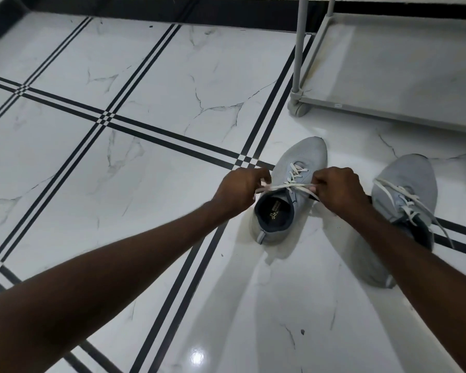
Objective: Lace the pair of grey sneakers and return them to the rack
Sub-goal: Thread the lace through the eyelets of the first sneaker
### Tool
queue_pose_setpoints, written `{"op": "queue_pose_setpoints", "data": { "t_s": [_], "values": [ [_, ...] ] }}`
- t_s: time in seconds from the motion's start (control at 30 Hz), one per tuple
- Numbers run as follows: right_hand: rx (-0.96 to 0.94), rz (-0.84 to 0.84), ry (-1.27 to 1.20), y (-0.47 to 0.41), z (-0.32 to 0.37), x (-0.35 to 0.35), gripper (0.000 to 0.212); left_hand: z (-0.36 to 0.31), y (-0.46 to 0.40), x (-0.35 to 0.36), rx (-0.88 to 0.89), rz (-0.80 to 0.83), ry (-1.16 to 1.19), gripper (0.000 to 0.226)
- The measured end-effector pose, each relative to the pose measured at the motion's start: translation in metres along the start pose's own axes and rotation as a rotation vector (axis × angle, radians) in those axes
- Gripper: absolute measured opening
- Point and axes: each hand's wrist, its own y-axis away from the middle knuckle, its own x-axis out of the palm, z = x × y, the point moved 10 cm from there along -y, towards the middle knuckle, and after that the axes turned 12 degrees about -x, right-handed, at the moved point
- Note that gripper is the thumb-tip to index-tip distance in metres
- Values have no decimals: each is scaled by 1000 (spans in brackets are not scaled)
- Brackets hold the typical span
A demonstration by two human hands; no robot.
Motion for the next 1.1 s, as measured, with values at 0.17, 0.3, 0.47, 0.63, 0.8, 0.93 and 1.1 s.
{"op": "queue_pose_setpoints", "data": {
  "t_s": [0.17,0.3,0.47,0.63,0.8,0.93,1.1],
  "values": [
    [-165,80,90,-9,10,-1,13,-3,-4,12,131,7,-303,36],
    [-100,192,-128,-12,0,4,20,-2,-3,12,136,12,-286,35],
    [171,290,-512,-5,-24,28,35,-2,-6,10,110,118,-210,19],
    [183,297,-469,-7,-30,32,34,-3,6,12,123,162,-235,22],
    [-7,323,-153,-10,-19,28,41,3,13,18,159,155,-271,29],
    [-42,290,-112,-12,-15,25,35,10,9,22,131,199,-283,24],
    [-81,271,-47,-8,-9,15,19,17,-1,17,38,233,-135,24]
  ]
}}
